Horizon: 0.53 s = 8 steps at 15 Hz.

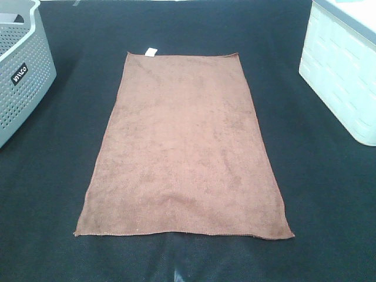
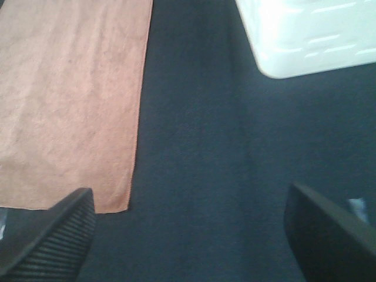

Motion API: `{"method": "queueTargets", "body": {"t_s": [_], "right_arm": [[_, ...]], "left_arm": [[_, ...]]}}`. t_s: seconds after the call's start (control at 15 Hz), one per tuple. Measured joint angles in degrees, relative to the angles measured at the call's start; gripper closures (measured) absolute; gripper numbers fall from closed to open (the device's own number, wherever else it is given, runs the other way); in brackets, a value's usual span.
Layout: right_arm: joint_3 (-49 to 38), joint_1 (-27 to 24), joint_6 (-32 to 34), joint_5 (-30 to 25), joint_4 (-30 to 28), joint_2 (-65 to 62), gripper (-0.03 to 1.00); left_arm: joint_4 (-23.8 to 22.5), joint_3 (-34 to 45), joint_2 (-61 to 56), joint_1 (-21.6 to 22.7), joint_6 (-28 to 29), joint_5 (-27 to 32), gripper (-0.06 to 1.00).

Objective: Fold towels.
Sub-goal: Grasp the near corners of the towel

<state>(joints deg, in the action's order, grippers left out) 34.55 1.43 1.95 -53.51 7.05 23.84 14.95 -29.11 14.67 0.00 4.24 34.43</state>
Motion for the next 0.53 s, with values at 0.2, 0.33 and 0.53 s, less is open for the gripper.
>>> {"method": "queueTargets", "body": {"t_s": [0.2, 0.33, 0.53], "right_arm": [[1.83, 0.0, 0.06, 1.55, 2.81, 14.09, 0.19], [2.12, 0.0, 0.06, 3.44, 3.84, 21.14, 0.2], [2.18, 0.0, -2.86, 7.68, 6.42, 34.32, 0.2]], "left_arm": [[11.0, 0.06, 14.5, 0.0, -0.97, -3.15, 0.35], [16.62, 0.06, 23.61, 0.0, -5.61, -2.75, 0.35], [28.65, 0.11, 39.48, 0.0, -17.76, -2.64, 0.35]]}}
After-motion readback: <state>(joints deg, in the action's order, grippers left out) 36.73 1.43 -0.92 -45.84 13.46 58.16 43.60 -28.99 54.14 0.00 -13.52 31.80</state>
